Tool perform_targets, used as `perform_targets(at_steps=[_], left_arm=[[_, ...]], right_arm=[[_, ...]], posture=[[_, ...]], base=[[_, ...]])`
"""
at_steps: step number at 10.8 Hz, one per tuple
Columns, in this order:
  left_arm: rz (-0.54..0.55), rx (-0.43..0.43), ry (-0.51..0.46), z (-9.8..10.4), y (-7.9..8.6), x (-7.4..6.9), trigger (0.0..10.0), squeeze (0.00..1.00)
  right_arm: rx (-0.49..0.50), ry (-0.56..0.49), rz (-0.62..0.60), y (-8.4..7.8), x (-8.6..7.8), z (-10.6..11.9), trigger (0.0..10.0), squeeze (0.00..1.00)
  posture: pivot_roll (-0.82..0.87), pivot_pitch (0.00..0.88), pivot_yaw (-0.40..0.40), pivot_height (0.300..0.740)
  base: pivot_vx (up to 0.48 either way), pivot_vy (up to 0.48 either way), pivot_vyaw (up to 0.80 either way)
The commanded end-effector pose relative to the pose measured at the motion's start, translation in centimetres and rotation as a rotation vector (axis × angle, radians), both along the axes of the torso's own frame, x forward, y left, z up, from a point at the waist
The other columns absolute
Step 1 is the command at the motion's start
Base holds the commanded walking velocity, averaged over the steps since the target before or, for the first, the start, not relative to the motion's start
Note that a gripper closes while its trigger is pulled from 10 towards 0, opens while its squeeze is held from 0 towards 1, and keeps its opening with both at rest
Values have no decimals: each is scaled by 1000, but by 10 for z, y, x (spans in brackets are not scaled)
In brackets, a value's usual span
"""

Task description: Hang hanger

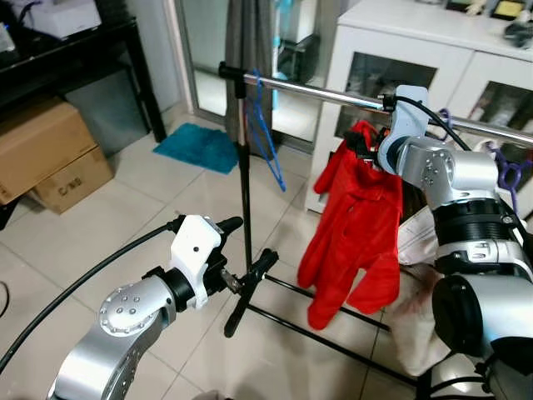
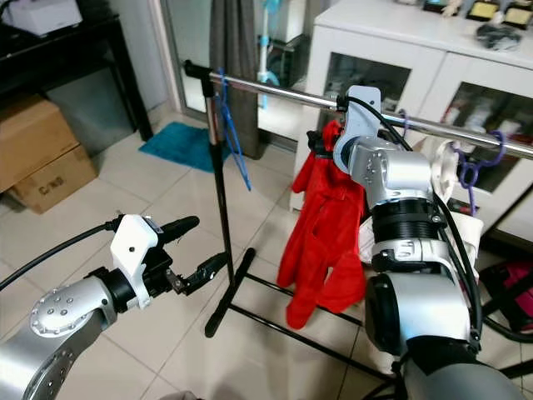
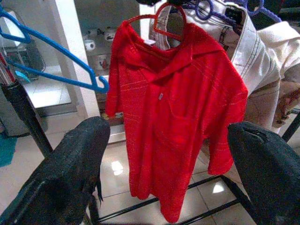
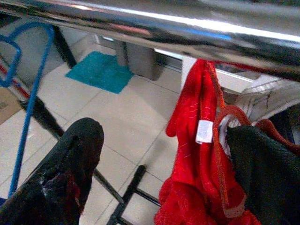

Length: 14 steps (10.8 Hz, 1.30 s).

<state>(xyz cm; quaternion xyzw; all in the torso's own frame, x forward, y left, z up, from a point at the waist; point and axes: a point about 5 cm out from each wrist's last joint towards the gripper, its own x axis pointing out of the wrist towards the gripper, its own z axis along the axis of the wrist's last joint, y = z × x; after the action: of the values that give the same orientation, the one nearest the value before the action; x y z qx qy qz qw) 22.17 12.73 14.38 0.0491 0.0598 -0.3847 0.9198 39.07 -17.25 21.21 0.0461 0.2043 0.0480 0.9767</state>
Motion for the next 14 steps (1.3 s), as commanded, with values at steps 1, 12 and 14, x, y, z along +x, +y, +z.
perform_targets(at_steps=[1,12,14], left_arm=[[-14,-5,-16,6,-1,-1,10000,200],[-137,-53,36,10,-8,2,10000,208],[-123,-50,42,9,-5,2,10000,208]], right_arm=[[4,-28,16,-3,-2,8,10000,0],[54,54,-20,-20,-5,-3,1961,0],[49,50,-15,-18,2,-2,0,0]], posture=[[-4,0,-2,740],[-49,0,23,740],[-42,0,13,740]], base=[[0,0,0],[0,0,0],[0,0,0]])
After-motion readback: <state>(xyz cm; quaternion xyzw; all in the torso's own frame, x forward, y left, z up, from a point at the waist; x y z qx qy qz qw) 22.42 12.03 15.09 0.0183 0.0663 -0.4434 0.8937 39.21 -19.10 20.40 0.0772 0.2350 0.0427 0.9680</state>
